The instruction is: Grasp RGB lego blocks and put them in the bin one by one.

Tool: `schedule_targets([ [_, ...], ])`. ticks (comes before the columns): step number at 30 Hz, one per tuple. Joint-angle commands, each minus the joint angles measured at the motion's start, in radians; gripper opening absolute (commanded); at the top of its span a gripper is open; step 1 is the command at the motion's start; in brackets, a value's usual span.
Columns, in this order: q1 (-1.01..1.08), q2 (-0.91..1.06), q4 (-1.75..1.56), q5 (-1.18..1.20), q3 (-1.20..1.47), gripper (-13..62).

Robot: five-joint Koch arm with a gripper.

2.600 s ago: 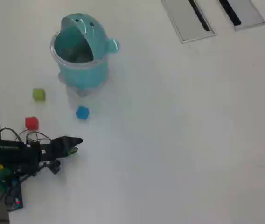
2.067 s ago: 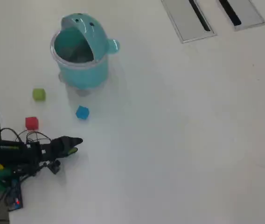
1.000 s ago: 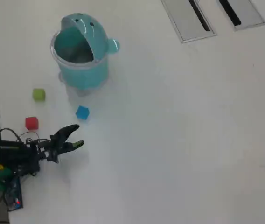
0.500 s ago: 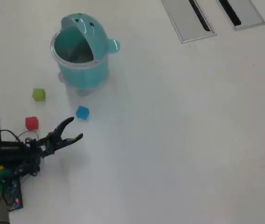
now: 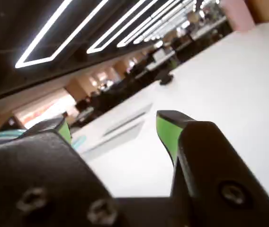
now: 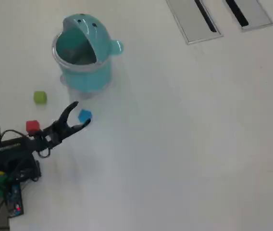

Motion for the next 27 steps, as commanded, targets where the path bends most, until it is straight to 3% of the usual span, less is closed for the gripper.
schedule_targets([
  [1,-0.020,0.078,0.094,-0.021,-0.181,32.8],
  [6,-0.141,0.080,0.290,-0.160,-0.367,32.3],
  [8,-0.267,0.080,0.476,-0.339,-0.491,33.3],
  [13,-0.383,0.081,0.825,-0.472,-0.653,34.2],
  [16,-0.466,0.083,1.086,-0.687,-0.765,33.9],
  [27,-0.680,0.083,1.451,-0.841,-0.836,31.3],
])
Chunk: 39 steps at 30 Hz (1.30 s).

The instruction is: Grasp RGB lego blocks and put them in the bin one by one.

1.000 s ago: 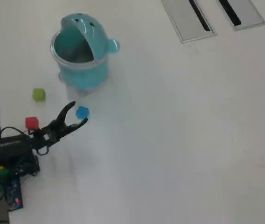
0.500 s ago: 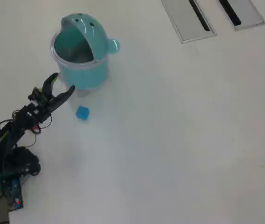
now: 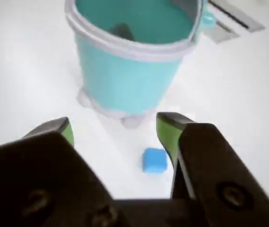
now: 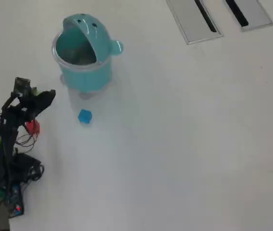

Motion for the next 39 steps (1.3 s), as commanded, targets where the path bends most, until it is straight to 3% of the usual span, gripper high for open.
schedule_targets([
  [1,-0.020,0.081,0.020,-0.020,-0.094,31.3],
  [10,-0.252,0.078,0.118,-0.028,0.052,31.3],
  [19,-0.281,0.078,0.094,-0.146,0.252,31.3],
  [39,-0.410,0.077,-0.078,-0.098,0.663,30.4],
])
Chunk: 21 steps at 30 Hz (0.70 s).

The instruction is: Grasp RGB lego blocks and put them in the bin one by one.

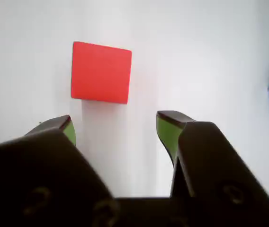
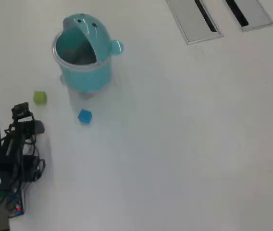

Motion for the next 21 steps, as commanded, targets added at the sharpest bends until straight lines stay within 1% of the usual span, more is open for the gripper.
schedule_targets([
  [1,-0.023,0.075,-0.052,0.006,-0.017,30.4],
  [12,-0.025,0.067,-0.169,0.011,0.034,30.5],
  [21,-0.029,0.054,-0.351,0.091,0.135,30.8],
])
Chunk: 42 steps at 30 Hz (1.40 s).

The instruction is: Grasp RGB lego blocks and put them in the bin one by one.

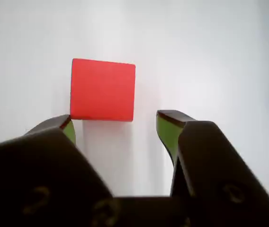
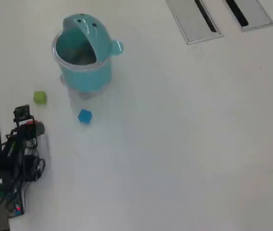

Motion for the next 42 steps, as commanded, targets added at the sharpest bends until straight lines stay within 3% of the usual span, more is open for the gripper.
schedule_targets([
  [1,-0.006,0.049,-0.083,0.015,-0.018,30.8],
  [17,-0.123,0.055,-0.190,0.206,0.015,30.8],
  [35,-0.115,-0.098,-0.351,0.202,0.041,28.6],
  [42,-0.117,-0.107,-0.377,0.196,0.055,16.3],
])
